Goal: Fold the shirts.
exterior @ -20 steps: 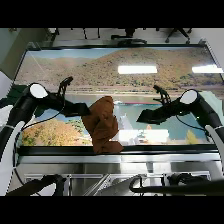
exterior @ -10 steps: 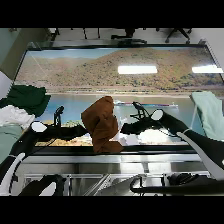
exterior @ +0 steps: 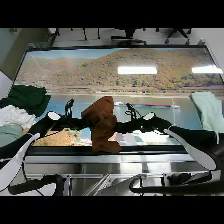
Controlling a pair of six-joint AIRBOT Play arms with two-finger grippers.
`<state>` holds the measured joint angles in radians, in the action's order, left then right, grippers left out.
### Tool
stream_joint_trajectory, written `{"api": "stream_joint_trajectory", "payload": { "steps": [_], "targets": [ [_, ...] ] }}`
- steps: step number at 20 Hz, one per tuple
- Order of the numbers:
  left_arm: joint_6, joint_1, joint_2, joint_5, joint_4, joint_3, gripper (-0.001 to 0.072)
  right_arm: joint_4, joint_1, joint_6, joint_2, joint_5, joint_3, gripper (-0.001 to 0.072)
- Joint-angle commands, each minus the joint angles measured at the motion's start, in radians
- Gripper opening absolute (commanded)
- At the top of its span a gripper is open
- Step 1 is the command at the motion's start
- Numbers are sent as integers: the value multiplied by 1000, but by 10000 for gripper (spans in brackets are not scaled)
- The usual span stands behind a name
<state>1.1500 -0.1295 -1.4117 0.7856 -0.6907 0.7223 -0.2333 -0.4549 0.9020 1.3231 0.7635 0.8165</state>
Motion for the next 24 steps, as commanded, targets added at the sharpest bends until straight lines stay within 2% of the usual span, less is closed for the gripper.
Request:
{"api": "stream_joint_trajectory", "payload": {
  "steps": [1, 2, 4, 7, 12, 18, 22, 24],
  "targets": [
    [-7, -5, -84, 58, 3, 83, 20, 203, -32, -156, 49, 4, 5, 56],
    [-7, -5, -88, 78, 2, 106, 18, 240, -34, -174, 44, 4, 8, 23],
    [-6, 2, -80, 139, -8, 159, 15, 227, -9, -173, 5, 29, 25, 22],
    [20, 29, 4, 277, -81, 243, 14, 171, 125, -134, -129, 158, 39, 21],
    [44, 59, 305, 455, -76, 436, 14, 147, 347, -63, -455, 319, 81, 21],
    [153, 87, 597, 602, -94, 733, 14, 63, 531, -7, -800, 337, 340, 21],
    [207, 100, 750, 600, -320, 794, 15, -182, 649, 98, -894, 338, 470, 22],
    [213, 100, 782, 586, -402, 755, 15, -237, 671, 124, -878, 390, 470, 21]
  ]
}}
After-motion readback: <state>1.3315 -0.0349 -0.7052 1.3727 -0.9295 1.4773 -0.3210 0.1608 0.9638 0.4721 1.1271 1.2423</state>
